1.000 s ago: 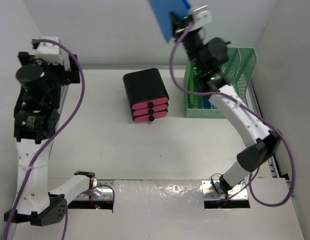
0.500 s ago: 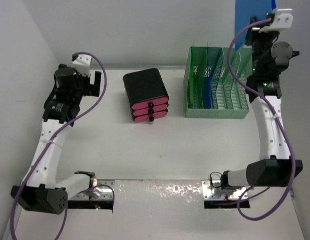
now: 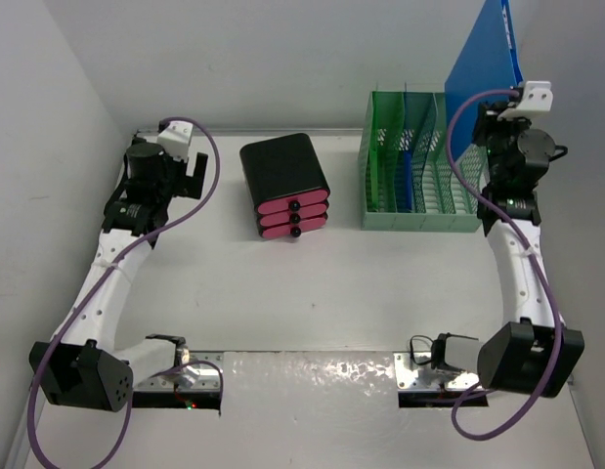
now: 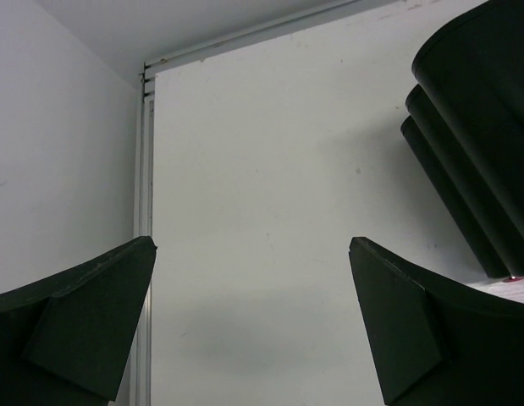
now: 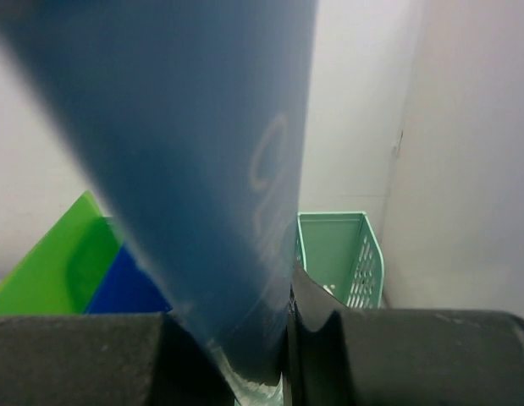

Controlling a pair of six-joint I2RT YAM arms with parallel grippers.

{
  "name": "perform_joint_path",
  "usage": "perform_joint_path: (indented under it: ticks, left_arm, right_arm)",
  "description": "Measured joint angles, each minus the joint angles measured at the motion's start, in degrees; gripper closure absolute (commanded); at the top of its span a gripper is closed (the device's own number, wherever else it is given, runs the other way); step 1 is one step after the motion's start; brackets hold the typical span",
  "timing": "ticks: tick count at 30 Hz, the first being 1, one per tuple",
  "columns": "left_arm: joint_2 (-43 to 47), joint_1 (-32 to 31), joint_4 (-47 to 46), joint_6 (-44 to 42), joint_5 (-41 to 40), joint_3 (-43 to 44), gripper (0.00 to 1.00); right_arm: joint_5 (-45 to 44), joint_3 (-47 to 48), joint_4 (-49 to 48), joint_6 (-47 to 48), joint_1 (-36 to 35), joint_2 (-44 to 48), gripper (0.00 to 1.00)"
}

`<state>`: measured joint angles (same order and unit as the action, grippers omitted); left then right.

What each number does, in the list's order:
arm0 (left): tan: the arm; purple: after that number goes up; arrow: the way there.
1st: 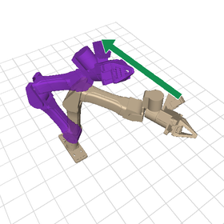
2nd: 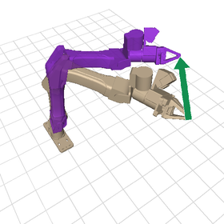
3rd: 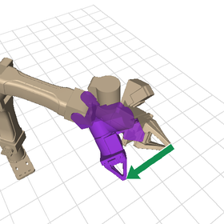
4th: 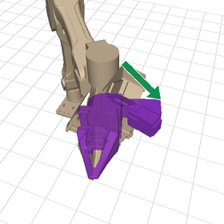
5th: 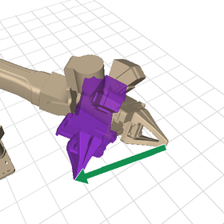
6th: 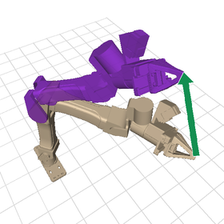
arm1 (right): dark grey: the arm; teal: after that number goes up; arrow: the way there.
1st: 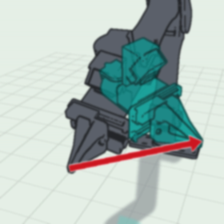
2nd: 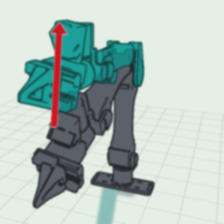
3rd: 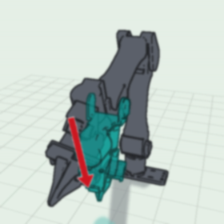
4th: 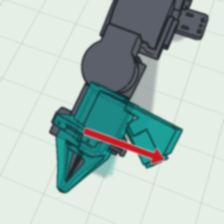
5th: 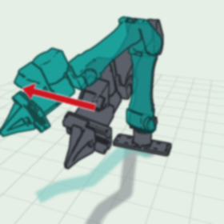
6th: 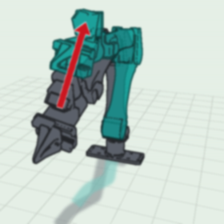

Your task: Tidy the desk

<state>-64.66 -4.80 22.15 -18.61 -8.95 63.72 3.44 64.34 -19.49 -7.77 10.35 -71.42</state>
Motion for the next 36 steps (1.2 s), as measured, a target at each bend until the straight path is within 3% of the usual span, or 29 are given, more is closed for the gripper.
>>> perform_joint_path:
  ticks: [15, 23, 30, 36]
  left_arm:
    - [0.0, 0.0, -1.6, -0.4, 0.6, 0.0, 0.03]
    - [0.0, 0.0, -2.2, -0.5, 1.1, -1.3, 0.02]
    - [0.0, 0.0, -2.7, -0.6, 1.2, -1.9, 0.03]
    - [0.0, 0.0, -2.8, -0.9, 1.1, -1.9, 0.02]
  right_arm:
    - [-2.0, -17.1, -10.2, -0.2, 0.0, 10.3, 1.00]
    - [-2.4, -25.3, -10.2, -0.7, 0.0, 12.7, 1.00]
    - [-2.4, -26.7, -10.2, -0.7, 0.0, 11.2, 1.00]
    - [-1.8, -22.3, -10.2, -0.1, 0.0, 3.8, 1.00]
